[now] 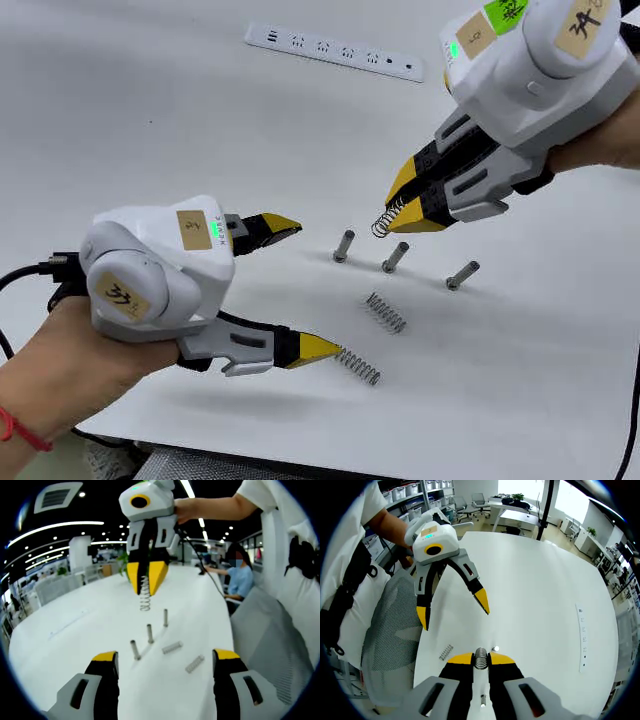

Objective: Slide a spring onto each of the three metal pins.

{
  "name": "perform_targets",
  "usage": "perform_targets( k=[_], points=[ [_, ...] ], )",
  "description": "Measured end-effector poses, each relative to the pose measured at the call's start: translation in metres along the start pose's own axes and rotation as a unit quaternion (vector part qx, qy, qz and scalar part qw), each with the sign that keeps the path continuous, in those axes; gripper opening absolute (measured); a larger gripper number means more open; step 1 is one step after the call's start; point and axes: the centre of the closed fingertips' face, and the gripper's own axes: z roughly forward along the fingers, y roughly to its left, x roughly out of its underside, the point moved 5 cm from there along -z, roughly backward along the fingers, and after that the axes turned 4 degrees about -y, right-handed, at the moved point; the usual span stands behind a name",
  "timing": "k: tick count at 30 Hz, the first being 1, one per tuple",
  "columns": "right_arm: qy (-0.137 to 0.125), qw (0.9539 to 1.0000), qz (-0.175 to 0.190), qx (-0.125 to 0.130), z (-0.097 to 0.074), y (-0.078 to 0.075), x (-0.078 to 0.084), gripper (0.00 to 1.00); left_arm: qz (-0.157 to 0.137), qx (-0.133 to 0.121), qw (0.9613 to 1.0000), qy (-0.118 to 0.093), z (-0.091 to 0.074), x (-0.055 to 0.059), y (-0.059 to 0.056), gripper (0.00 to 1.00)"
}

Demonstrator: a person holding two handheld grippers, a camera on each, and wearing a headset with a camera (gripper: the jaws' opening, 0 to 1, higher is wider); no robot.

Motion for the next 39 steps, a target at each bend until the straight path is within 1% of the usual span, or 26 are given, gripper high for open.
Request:
perform_targets(
  k=[2,4,6,8,10,12,15,18,23,29,39],
  points=[
    [0.004,1.0000,0.001,0.004,0.005,-0.005,0.002,0.12,0.002,0.001,1.0000,0.000,0.000,0.003,0.001,0.81],
    [0.008,0.9999,0.001,0.008,0.008,-0.008,0.003,0.12,0.008,0.006,0.9999,-0.006,0.000,0.003,0.001,0.84],
    [0.008,0.9999,0.005,0.009,0.013,-0.013,0.005,0.12,0.005,0.008,0.9999,-0.004,0.000,0.004,0.001,0.85],
    [0.008,0.9999,0.011,0.011,0.018,-0.018,0.006,0.12,0.009,0.011,0.9999,-0.009,0.001,0.006,0.002,0.89],
    [0.011,0.9998,0.012,0.013,0.024,-0.022,0.008,0.12,0.005,0.013,0.9999,-0.004,0.002,0.008,0.003,0.89],
    [0.016,0.9997,0.009,0.015,0.029,-0.026,0.011,0.12,0.002,0.014,0.9999,-0.005,0.003,0.010,0.004,0.92],
    [0.018,0.9996,0.011,0.017,0.035,-0.030,0.012,0.12,-0.007,0.016,0.9998,-0.006,0.005,0.011,0.005,0.95],
    [0.019,0.9996,0.014,0.018,0.041,-0.034,0.014,0.12,-0.007,0.018,0.9998,-0.005,0.006,0.013,0.005,0.99],
    [0.031,0.9994,0.008,0.017,0.048,-0.035,0.018,0.12,-0.014,0.023,0.9996,-0.006,0.007,0.016,0.005,1.00],
    [0.034,0.9993,0.011,0.014,0.053,-0.038,0.020,0.12,-0.021,0.023,0.9995,-0.011,0.008,0.017,0.006,1.00],
    [0.042,0.9991,0.009,0.006,0.061,-0.038,0.021,0.12,-0.029,0.021,0.9992,-0.017,0.008,0.018,0.007,1.00]
  ],
)
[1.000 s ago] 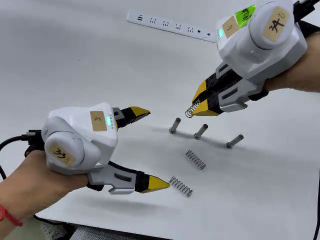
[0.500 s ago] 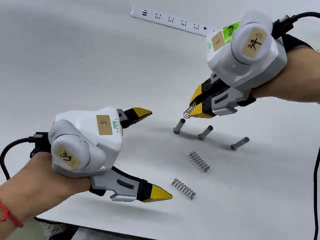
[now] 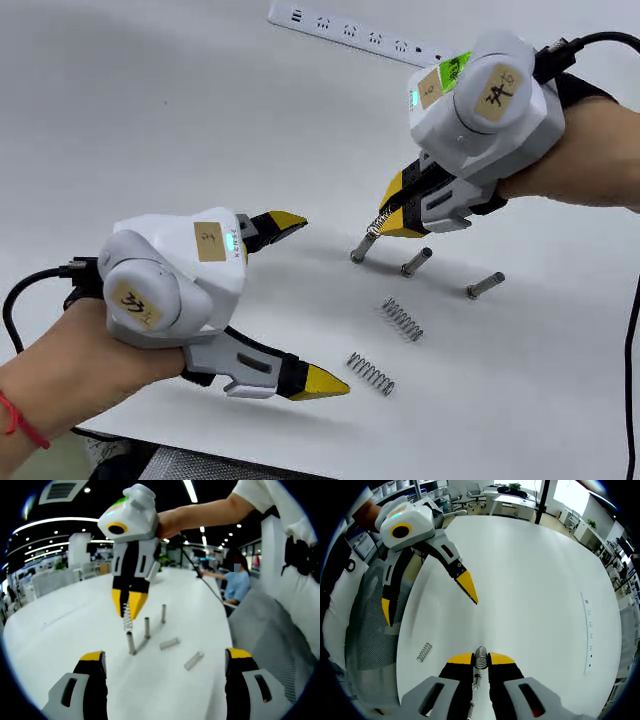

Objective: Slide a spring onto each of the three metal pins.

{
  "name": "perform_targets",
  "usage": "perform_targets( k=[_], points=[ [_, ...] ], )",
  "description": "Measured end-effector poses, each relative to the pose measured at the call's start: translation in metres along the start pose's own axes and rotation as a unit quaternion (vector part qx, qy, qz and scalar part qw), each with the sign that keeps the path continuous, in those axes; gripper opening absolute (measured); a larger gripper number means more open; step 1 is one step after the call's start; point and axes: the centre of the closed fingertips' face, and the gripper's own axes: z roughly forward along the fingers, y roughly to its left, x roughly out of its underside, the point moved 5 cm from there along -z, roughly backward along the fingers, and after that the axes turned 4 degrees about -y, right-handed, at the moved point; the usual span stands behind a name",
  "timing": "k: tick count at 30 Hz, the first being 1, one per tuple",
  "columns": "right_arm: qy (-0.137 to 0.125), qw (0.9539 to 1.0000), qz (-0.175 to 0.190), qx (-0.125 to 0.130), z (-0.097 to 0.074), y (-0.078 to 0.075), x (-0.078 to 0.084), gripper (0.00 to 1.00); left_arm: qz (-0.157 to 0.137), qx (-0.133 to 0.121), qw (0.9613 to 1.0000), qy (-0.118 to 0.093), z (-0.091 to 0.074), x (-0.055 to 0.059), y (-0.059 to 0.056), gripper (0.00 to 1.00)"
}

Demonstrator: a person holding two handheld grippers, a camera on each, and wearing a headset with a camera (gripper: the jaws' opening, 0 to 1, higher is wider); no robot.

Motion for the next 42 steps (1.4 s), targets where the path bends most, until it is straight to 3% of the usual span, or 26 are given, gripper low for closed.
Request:
perform_targets(
  k=[42],
  points=[
    [0.011,0.9999,0.005,-0.009,0.029,0.001,0.007,0.12,-0.016,0.003,0.9998,-0.015,0.003,0.004,-0.001,1.00]
  ],
)
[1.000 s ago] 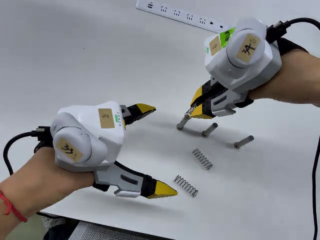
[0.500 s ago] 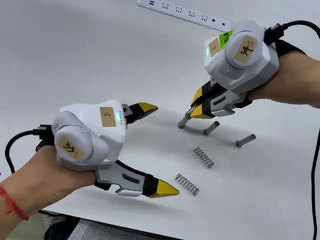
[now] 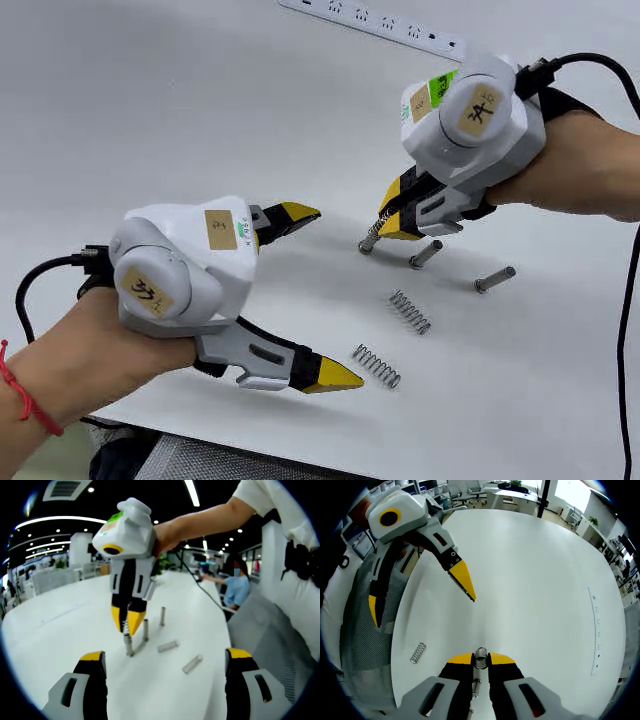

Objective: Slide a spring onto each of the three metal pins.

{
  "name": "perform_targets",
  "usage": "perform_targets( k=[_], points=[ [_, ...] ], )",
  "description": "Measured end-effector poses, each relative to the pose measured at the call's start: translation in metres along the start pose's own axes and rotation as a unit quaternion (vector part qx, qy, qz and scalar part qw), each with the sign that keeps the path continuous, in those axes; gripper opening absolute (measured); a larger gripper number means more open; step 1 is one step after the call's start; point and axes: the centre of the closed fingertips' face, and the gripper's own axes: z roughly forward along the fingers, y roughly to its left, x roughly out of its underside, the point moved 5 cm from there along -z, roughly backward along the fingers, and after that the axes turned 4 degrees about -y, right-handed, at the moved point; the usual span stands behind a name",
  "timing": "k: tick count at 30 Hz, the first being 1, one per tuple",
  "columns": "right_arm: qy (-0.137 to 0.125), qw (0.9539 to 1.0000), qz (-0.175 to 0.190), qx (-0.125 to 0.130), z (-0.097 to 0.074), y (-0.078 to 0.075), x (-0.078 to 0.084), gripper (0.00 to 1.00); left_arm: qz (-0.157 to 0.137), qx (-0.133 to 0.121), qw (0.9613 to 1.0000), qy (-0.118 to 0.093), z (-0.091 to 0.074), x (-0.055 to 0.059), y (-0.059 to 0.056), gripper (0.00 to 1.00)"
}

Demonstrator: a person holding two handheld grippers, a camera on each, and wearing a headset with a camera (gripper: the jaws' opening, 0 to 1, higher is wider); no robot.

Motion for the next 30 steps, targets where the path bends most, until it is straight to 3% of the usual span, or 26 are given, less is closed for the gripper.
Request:
perform_targets(
  k=[21,30],
  points=[
    [0.009,0.9999,-0.004,-0.002,0.025,-0.001,0.012,0.12,-0.002,0.001,1.0000,0.002,0.000,0.003,-0.001,1.00],
    [0.011,0.9999,0.000,-0.003,0.027,-0.001,0.015,0.12,-0.003,0.001,1.0000,0.003,0.000,0.003,-0.001,1.00]
  ],
)
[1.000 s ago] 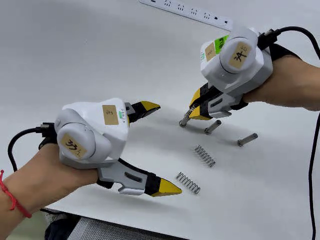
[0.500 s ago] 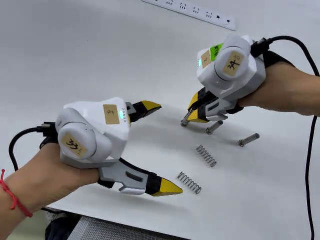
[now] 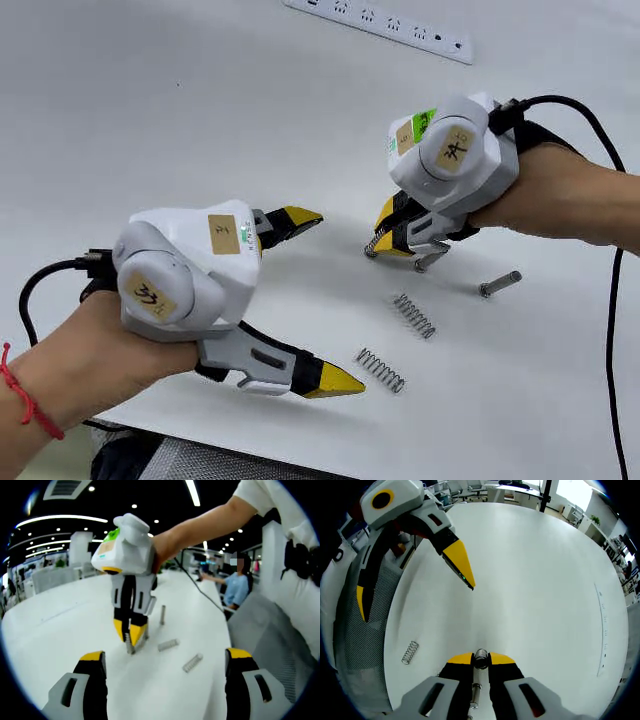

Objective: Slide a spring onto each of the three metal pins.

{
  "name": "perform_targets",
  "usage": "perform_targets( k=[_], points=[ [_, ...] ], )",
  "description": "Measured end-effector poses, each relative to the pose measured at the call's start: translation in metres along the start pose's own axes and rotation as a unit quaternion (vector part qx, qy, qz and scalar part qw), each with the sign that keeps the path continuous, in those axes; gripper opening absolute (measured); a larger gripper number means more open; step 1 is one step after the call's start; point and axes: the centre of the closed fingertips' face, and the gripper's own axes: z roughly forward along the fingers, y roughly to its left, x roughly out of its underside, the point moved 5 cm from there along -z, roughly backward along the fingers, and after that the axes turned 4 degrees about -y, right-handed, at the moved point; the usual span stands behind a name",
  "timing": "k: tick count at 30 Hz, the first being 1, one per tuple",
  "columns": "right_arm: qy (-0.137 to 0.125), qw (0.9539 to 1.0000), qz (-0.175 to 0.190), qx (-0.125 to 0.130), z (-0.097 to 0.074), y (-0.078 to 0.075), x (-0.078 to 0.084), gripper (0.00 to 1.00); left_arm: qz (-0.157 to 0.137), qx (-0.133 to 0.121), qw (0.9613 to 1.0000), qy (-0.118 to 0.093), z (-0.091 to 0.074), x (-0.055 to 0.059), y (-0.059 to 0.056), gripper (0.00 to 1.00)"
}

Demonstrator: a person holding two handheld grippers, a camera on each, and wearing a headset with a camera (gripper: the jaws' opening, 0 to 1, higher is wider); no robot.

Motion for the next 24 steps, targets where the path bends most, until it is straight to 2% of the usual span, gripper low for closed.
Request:
perform_targets(
  k=[13,24],
  points=[
    [-0.002,1.0000,0.003,0.001,0.0003,0.0034,0.0003,0.13,-0.001,-0.001,1.0000,0.001,-0.0002,0.0001,-0.0004,1.00],
    [-0.016,0.9997,0.015,0.011,-0.0022,0.0018,0.0006,0.21,0.000,-0.002,1.0000,0.002,-0.0002,-0.0021,-0.0009,1.00]
  ],
)
